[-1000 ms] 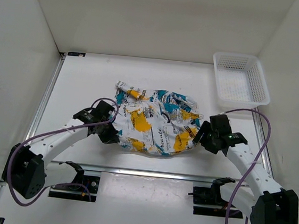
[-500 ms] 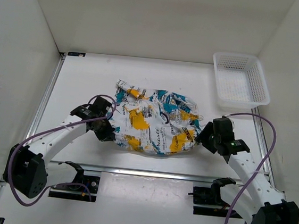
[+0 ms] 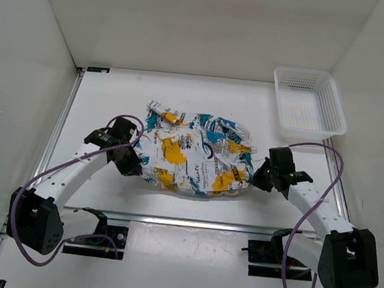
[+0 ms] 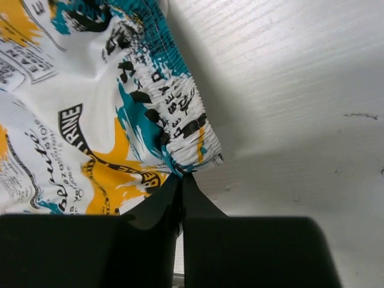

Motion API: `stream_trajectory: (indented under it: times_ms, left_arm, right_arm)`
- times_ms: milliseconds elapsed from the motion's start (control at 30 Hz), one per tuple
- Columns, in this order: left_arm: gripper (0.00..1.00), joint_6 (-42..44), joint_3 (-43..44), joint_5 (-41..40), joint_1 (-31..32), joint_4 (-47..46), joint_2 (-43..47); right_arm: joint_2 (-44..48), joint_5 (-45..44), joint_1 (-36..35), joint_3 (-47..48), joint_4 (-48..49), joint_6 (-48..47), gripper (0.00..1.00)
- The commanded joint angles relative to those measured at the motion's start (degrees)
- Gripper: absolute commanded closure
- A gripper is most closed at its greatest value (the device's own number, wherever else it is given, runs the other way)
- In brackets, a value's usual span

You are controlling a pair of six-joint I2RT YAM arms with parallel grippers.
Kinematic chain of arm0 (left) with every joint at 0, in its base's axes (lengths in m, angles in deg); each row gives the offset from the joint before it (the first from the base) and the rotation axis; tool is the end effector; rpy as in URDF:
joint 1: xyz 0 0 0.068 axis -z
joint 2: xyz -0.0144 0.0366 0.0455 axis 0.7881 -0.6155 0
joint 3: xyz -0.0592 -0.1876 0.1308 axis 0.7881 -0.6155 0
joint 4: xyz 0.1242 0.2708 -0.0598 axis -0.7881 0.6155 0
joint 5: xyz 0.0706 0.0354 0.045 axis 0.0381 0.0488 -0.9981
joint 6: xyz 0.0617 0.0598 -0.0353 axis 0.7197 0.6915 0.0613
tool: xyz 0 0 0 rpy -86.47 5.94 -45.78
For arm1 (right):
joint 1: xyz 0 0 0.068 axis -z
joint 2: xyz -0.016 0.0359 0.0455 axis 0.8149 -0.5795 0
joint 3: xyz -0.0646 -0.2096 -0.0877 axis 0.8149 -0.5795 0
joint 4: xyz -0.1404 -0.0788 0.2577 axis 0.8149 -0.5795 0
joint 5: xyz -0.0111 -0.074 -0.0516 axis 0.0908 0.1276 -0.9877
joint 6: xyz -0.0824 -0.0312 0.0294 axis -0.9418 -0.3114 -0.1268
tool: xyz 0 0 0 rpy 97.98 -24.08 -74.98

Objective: Fold and stack the shorts
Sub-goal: Flatten the shorts out

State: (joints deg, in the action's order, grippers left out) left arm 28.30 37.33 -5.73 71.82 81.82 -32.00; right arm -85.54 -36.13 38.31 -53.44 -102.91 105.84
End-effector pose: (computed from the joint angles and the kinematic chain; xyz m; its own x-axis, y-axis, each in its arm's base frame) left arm 0.2560 -0.0959 0.1389 -0.7909 -0.5981 -0.1295 -0.5533 0.7893 -0.2662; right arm 0.2789 0.0811 0.0898 -0.7354 0.5277 -0.4252 0.3501 0.8330 0.4283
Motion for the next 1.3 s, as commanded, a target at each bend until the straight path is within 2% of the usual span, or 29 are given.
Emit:
stream_trajectory:
  times_ms: [0, 133, 233, 267, 300, 367, 400, 500, 667, 800, 900, 1033, 1167, 1267]
  left_arm:
    - [0.90, 2.81, 6.01, -0.48, -1.62, 0.71, -0.38]
    - [0.90, 6.84, 17.07, -2.41, -5.38, 3.61, -4.77]
    - [0.90, 11.24, 33.05, -2.42, -7.94, 8.09, -10.39]
    - [0.90, 12.29, 43.63, -2.42, -8.47, 9.84, -13.28]
    - [0.90, 13.70, 49.21, -3.63, -9.00, 13.69, -14.53]
    - [0.90, 14.24, 59.59, -6.01, -9.00, 16.79, -16.47]
    - [0.90, 15.11, 67.91, -6.02, -9.61, 17.76, -17.00]
    - [0.90, 15.82, 76.75, -5.41, -10.84, 18.47, -14.55]
    - [0.90, 18.02, 77.57, -4.35, -10.85, 13.47, -5.41]
    - [0.90, 20.12, 84.83, -4.96, -10.85, 13.72, -0.05]
    - [0.90, 20.92, 91.60, -4.96, -10.85, 15.92, 1.19]
    - [0.90, 21.62, 96.10, -6.19, -10.85, 15.92, 2.77]
    - [0.90, 22.24, 97.26, -6.20, -10.85, 14.25, 3.30]
    - [0.90, 22.76, 96.12, -6.19, -10.85, 13.64, 0.41]
  right_arm:
    - [-0.93, 0.10, 0.36, 8.21, 2.16, -0.45, 1.00]
    - [-5.06, -3.67, 0.36, 20.43, -1.00, -3.87, 1.00]
    - [-9.28, -4.47, 1.68, 35.36, -4.33, -6.07, 1.00]
    - [-10.85, -5.26, 1.68, 39.49, -6.52, -6.86, 1.00]
    - [-11.39, -5.26, 1.68, 47.54, -7.67, -8.43, 1.00]
    - [-12.00, -5.26, 1.68, 54.88, -9.96, -10.20, 1.00]
    - [-12.01, -5.26, 1.68, 58.13, -12.41, -11.08, 1.00]
    - [-9.65, -2.55, 1.68, 68.24, -16.38, -15.90, 1.00]
    - [-0.77, -0.26, 1.68, 71.43, -19.73, -20.92, 1.00]
    - [5.29, -0.25, 1.68, 75.21, -23.84, -23.12, 1.00]
    - [7.84, -0.25, 1.68, 78.90, -25.86, -23.13, 1.00]
    - [9.26, -0.25, 1.68, 84.26, -27.01, -23.13, 1.00]
    - [9.26, -1.30, 1.68, 87.25, -27.72, -21.99, 1.00]
    - [7.16, -4.11, 1.68, 85.60, -28.25, -21.98, 1.00]
